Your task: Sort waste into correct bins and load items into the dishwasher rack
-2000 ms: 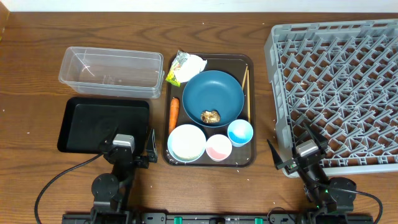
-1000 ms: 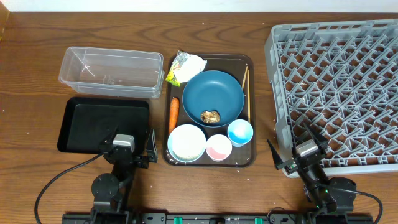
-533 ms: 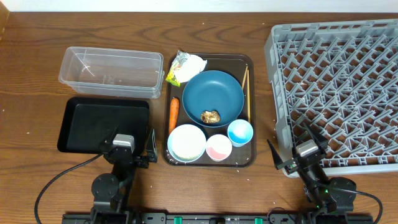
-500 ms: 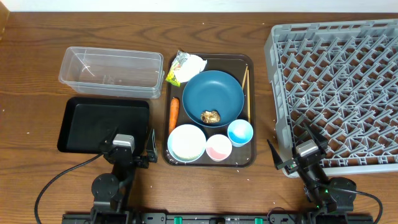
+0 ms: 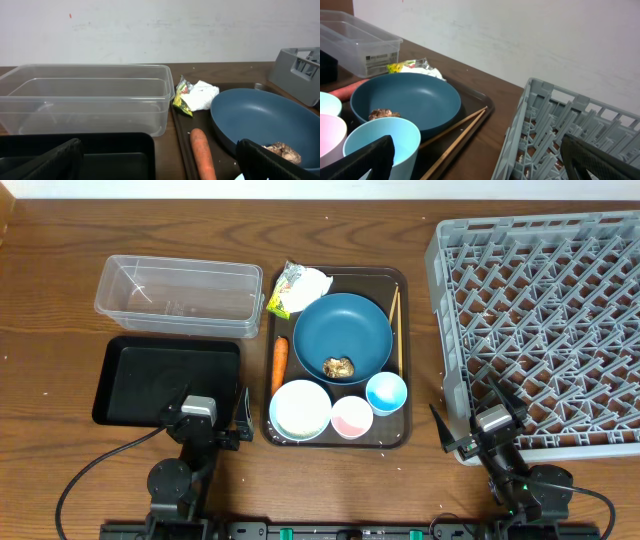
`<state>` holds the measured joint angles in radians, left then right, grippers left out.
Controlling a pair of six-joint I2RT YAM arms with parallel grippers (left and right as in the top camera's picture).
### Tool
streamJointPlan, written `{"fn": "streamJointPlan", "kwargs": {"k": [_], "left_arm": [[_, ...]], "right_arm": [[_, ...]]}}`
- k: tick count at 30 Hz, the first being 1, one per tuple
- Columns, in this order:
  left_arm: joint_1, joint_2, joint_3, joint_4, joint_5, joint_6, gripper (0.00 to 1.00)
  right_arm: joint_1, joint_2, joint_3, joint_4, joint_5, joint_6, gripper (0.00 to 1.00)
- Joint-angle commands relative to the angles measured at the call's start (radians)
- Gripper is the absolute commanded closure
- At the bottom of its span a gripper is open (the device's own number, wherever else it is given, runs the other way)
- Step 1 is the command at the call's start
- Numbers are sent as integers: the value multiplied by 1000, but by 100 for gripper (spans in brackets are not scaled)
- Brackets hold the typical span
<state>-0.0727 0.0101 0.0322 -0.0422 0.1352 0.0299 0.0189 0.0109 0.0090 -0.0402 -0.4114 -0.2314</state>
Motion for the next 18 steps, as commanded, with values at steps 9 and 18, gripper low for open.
{"fn": "streamJointPlan", "kwargs": {"k": [9, 18], "left_arm": [[4, -6, -28, -12, 7, -1, 2], [4, -6, -28, 6, 15, -2, 2]], "right_arm": [[11, -4, -4, -1, -4, -9, 1], [10, -4, -3, -1, 29, -17, 1]]}}
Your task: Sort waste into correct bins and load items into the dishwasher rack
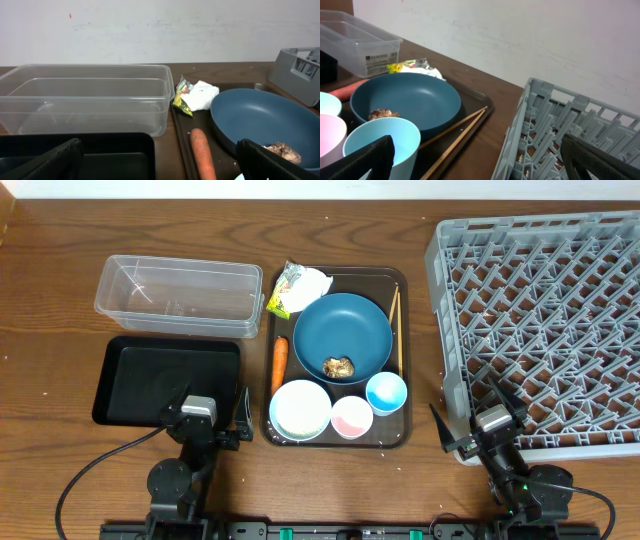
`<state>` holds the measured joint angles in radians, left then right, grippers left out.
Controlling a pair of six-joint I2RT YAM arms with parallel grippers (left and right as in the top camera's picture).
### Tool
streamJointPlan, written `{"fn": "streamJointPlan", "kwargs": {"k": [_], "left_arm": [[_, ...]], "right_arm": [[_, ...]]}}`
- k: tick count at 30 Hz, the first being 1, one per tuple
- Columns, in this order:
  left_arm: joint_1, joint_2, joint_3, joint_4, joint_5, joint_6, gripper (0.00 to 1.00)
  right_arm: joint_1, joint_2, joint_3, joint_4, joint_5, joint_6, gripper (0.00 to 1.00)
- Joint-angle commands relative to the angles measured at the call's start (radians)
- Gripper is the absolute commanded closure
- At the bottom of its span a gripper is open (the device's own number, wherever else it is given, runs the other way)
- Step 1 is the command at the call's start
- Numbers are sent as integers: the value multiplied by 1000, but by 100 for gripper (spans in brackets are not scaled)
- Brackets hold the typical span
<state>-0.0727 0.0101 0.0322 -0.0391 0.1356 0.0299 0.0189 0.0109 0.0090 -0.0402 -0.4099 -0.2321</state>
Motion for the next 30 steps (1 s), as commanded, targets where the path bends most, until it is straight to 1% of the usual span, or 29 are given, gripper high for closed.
{"fn": "streamJointPlan", "kwargs": {"k": [1, 2, 5, 8, 9, 10, 12, 14, 16, 18, 20, 22, 26, 30], "left_arm": [[4, -6, -28, 10, 14, -2, 2], [4, -6, -28, 11, 14, -2, 2], [4, -6, -28, 10, 23, -2, 2], [4, -6, -28, 20, 127, -2, 2], [4, -6, -26, 32, 186, -2, 2], [4, -6, -18, 44, 257, -6, 2], [4, -6, 15, 56, 328, -48, 2], [4, -5, 64, 56, 328, -101, 2], [4, 3, 122, 55, 327, -103, 2], [4, 31, 196, 39, 325, -103, 2], [4, 90, 294, -25, 325, -113, 2], [4, 182, 408, -127, 326, -136, 2], [4, 418, 643, -308, 362, -145, 2], [2, 687, 904, -465, 451, -149, 2]], "right_arm": [[10, -4, -3, -1, 27, -16, 1], [11, -4, -3, 2, 14, -16, 2], [11, -4, -3, 19, -11, -15, 1], [11, -4, -3, 36, -96, -9, 1], [11, -4, -3, 49, -115, 23, 1], [11, -4, -3, 76, -126, 93, 1], [11, -4, 14, 105, -126, 239, 1], [11, -3, 47, 98, -126, 303, 1], [11, 4, 97, 71, -126, 335, 1], [11, 27, 171, 10, -126, 341, 1], [11, 79, 265, -74, -121, 340, 1], [11, 150, 350, -147, -122, 341, 1], [11, 360, 553, -341, -126, 340, 1], [11, 620, 778, -551, -126, 305, 1]]}}
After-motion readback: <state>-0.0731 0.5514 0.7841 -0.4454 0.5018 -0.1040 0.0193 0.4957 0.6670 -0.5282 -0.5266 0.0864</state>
